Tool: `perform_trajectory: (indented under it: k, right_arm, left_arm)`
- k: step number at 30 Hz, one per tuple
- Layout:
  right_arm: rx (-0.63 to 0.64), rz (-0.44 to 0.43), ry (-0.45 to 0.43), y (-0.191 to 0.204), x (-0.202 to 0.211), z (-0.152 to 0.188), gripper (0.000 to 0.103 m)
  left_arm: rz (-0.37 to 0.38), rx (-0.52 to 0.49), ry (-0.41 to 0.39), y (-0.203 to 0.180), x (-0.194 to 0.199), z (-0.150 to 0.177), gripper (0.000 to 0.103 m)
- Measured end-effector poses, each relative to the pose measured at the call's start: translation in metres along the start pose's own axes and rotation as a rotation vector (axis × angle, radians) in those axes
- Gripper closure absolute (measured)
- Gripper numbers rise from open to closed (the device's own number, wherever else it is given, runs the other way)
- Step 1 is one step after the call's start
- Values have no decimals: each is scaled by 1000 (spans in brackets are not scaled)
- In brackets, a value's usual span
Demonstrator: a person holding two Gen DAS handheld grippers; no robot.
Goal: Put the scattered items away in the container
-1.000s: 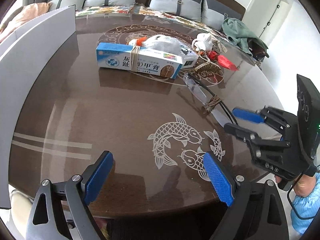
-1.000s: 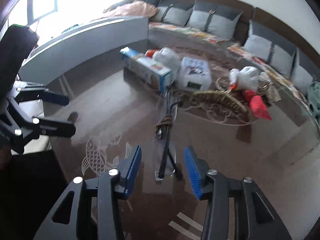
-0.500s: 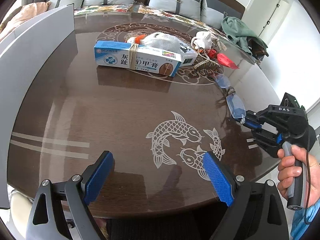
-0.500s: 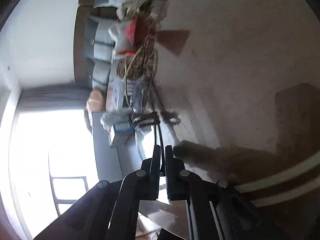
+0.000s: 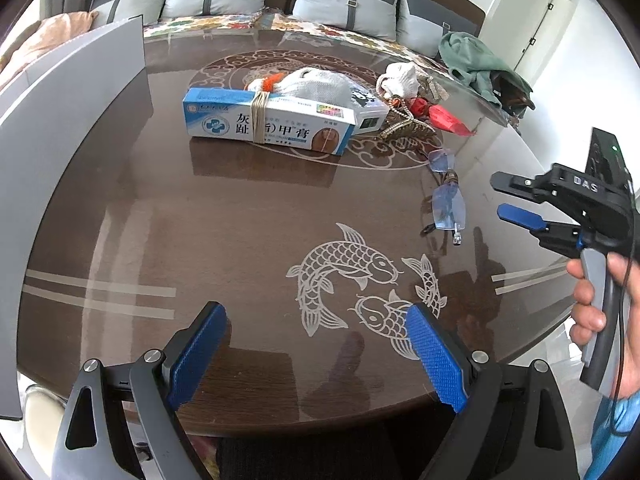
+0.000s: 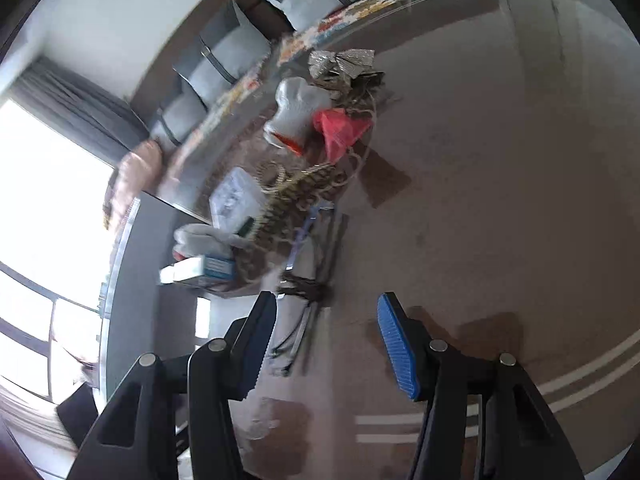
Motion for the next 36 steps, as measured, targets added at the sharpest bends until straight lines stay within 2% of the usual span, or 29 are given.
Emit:
perform_trajectory:
  k: [2, 7, 9, 11, 12, 19, 20, 21, 22, 23, 27, 31, 36]
  right_arm:
    - [-14, 4, -12, -3, 2, -3, 48]
    - [197, 175, -103, 11, 9, -36, 48]
    - [260, 172, -99, 16, 4, -58, 48]
    - [338, 158, -78, 24, -8, -83, 48]
    - [389, 177, -71, 31, -15, -93, 48]
    - [578, 298, 94, 43, -71, -114, 48]
    - [605, 315, 118, 44, -79, -117, 54]
    - [632, 332, 142, 46, -87, -121, 54]
    - [658, 350, 166, 48, -95, -124, 71]
    - [684, 366, 189, 49, -102, -127, 80]
    - [683, 362, 178, 40, -82, -113, 81]
    - [615, 347, 132, 22, -36, -86, 81]
    - [506, 350, 66, -3, 9, -23, 78]
  left_arm:
    - [-1, -3, 7, -1, -2, 1, 11]
    - [0, -2, 20, -1, -6, 1, 11]
    - [0, -1, 24, -1, -7, 1, 11]
    - [1, -1, 28, -1, -8, 2, 11]
    - [1, 0, 30, -1, -9, 2, 11]
    - [4, 2, 38, 0, -11, 1, 11]
    - [4, 1, 38, 0, -11, 1, 11]
    - [4, 0, 38, 0, -11, 1, 11]
    - [4, -1, 37, 0, -12, 1, 11]
    - [4, -1, 37, -1, -12, 0, 11]
    - [3, -7, 36, -2, -12, 1, 11]
    - [0, -16, 33, -4, -11, 0, 11]
    - [-15, -57, 29, -14, -10, 1, 11]
Point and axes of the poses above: each gripper's, at about its wrist camera, not at the fingertips, and x roughly against the way its jaws point, y to its left, z to its underside, the point moved 1 cm from there along -x, roughly the way its jaws point, and after that the axes turned 5 degrees about -z, right-handed, at the moved point
